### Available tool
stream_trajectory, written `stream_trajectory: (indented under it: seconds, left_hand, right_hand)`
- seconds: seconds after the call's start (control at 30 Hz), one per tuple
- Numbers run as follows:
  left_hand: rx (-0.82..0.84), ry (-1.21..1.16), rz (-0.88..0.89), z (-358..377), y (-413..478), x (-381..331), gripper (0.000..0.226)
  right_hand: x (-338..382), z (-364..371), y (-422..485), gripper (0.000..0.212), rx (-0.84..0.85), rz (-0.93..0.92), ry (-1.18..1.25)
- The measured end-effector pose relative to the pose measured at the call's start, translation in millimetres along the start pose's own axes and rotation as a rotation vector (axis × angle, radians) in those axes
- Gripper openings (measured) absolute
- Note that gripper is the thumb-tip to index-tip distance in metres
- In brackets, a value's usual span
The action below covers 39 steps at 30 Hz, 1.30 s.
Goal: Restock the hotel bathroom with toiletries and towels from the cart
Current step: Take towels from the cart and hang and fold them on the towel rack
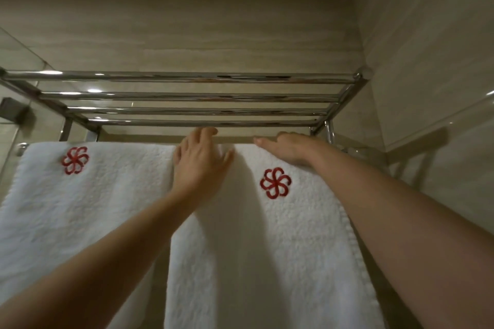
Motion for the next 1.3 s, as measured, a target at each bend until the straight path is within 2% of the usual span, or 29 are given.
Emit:
stream_trajectory:
  seconds: [0.1,0.17,0.27,0.37,0.43,0.5,0.6,0.7,0.77,0.83,0.9,0.97,1.07,1.1,1.2,1.27,1.3]
  left_hand:
    - [-0.026,-0.299,-0.198,-2.0,-34.8,-0.1,0.076]
    - [-0.015,-0.491,-0.308,-1.3,-44.9,0.1,0.085]
    - [-0.017,-0.639,-0.526,-3.7,-39.3,5.6,0.078]
    - [0.126,-0.747,-0.688,-6.0,-36.0,11.4,0.059]
    - [0.17,-0.745,-0.666,-9.9,-34.8,14.1,0.033]
    - [0.175,-0.721,-0.633,-15.1,-32.2,15.4,0.016]
    - [0.207,-0.732,-0.606,-20.4,-29.8,14.4,0.018]
    - [0.244,-0.737,-0.576,-24.5,-31.5,13.5,0.017]
    - [0.256,-0.745,-0.558,-25.5,-32.7,13.3,0.015]
    - [0.271,-0.74,-0.56,-26.4,-34.1,13.4,0.014]
    - [0.286,-0.735,-0.563,-27.0,-35.6,13.7,0.012]
    - [0.29,-0.74,-0.567,-28.4,-36.5,12.4,0.012]
    - [0.253,-0.719,-0.57,-32.2,-38.3,12.2,0.027]
    - [0.22,-0.719,-0.562,-33.4,-38.9,13.1,0.033]
    - [0.092,-0.775,-0.494,-39.9,-39.4,16.4,0.057]
    - [0.051,-0.735,-0.422,-45.3,-33.3,17.6,0.063]
    - [0.042,-0.687,-0.381,-47.3,-28.0,17.7,0.059]
  right_hand:
    - [2.7,-3.4,2.4,0.083,0.123,0.072,0.138]
    - [2.7,-6.3,4.8,0.073,0.2,0.085,0.175]
    - [4.2,-10.2,4.4,0.065,0.242,0.099,0.198]
    - [6.3,-10.0,1.7,0.067,0.312,0.128,0.25]
    - [6.6,-6.7,-1.5,0.074,0.229,0.129,0.208]
    - [3.3,-2.4,-6.6,0.079,0.045,0.054,0.099]
    - [-5.5,3.3,-19.5,0.069,-0.204,-0.171,-0.102]
    - [-14.7,7.4,-36.0,0.055,-0.417,-0.245,-0.317]
    - [-23.2,10.6,-50.1,0.051,-0.524,-0.279,-0.352]
    - [-34.3,11.4,-66.0,0.048,-0.596,-0.261,-0.282]
    - [-46.7,11.3,-77.0,0.05,-0.592,-0.183,-0.198]
    - [-57.4,10.3,-80.6,0.052,-0.482,-0.089,-0.056]
    - [-64.0,9.8,-80.5,0.066,-0.221,0.058,0.6]
    - [-62.3,8.0,-80.5,0.069,-0.188,0.06,0.734]
    - [-60.4,2.8,-75.6,0.065,-0.254,-0.022,0.878]
    - [-57.0,-3.0,-72.4,0.049,-0.323,-0.07,0.815]
    - [-55.1,-6.0,-71.0,0.04,-0.342,-0.087,0.751]
Point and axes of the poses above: each hand's wrist, its own y-axis towards the middle knuckle, its own z-axis out of the palm, x = y × z, the point moved 1 cm from there along y, towards the middle knuckle, and after that the axes turned 7 degrees about y, right-handed, at the moved point
